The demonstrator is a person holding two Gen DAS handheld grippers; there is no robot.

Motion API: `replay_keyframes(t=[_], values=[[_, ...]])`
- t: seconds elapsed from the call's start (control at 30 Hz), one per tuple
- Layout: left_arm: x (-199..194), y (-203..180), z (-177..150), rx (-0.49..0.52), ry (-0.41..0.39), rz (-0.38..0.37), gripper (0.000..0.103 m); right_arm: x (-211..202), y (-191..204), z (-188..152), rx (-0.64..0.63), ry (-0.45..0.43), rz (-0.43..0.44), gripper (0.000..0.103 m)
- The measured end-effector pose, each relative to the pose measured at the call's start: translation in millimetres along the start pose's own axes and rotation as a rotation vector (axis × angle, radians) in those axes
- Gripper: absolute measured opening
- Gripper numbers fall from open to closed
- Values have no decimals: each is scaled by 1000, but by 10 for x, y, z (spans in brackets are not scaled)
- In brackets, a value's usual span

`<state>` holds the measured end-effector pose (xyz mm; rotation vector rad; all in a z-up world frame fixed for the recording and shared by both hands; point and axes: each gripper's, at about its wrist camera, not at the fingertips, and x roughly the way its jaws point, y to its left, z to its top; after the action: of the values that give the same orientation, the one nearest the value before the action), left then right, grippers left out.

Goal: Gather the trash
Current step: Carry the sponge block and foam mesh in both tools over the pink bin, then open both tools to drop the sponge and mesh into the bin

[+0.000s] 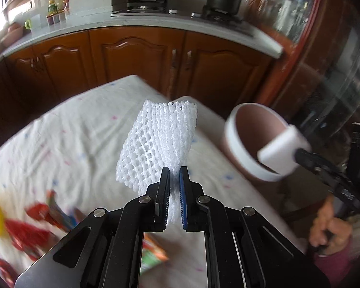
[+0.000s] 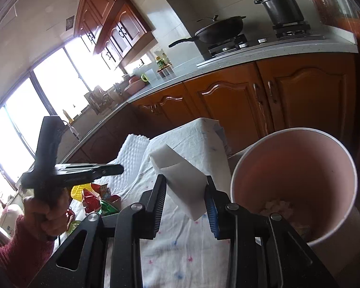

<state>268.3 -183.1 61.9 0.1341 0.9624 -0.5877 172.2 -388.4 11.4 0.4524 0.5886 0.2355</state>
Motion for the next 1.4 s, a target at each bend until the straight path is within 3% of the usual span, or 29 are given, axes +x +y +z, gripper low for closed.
replay_keyframes(t=[0.33,0.73,1.4], values=[[-29,-609,-279,-39,-25,-135,7,-380,-227,-148,38,-24,-86,32],[137,-1098,-115,8,-4,-233,7,-679,-517,-186,71,-65,-172,32],[753,-1562,370,35,54,-277,7,-655,-935,66,103,-59,-279,33]])
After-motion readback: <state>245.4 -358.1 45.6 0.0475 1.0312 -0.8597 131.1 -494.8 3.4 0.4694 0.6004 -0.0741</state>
